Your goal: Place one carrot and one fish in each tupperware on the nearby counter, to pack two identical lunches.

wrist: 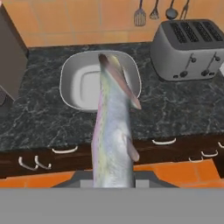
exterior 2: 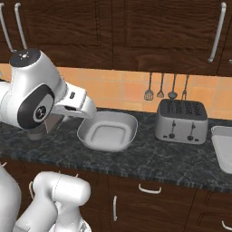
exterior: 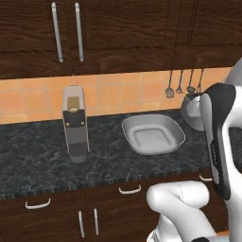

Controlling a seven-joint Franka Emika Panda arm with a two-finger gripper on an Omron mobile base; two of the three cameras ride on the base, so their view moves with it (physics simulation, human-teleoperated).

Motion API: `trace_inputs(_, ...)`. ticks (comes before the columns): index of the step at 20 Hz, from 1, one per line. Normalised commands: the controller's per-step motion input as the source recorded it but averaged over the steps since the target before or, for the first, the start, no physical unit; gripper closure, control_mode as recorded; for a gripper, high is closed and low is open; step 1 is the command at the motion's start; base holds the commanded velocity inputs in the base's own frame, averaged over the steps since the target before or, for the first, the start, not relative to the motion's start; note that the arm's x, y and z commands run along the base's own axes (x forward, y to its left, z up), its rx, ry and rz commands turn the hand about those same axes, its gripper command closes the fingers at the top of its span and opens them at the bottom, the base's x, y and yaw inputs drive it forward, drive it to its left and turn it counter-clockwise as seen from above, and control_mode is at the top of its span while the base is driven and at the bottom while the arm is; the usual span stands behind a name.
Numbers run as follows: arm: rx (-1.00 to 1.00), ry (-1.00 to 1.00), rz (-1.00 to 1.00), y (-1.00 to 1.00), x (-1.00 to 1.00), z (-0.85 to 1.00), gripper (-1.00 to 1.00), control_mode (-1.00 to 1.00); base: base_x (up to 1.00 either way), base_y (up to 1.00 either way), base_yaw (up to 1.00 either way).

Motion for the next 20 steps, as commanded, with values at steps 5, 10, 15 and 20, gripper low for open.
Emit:
trace_inputs(5, 0.0, 0.1, 0.0, 0.32, 0.91, -0.82, 1.0, -1.0, 0.0, 0.0, 0.0)
trace_inputs(10, 0.01, 0.11, 0.0, 0.1, 1.0, -1.0, 1.0, -1.0, 0.0, 0.0, 0.0)
trace_inputs(15, 0.01, 0.05, 0.0, 0.0, 1.0, -0.98, 1.0, -1.0, 0.0, 0.0, 0.0)
trace_inputs(20, 0.0, 0.01, 0.0, 0.0, 1.0, -0.77, 1.0, -1.0, 0.0, 0.0, 0.0)
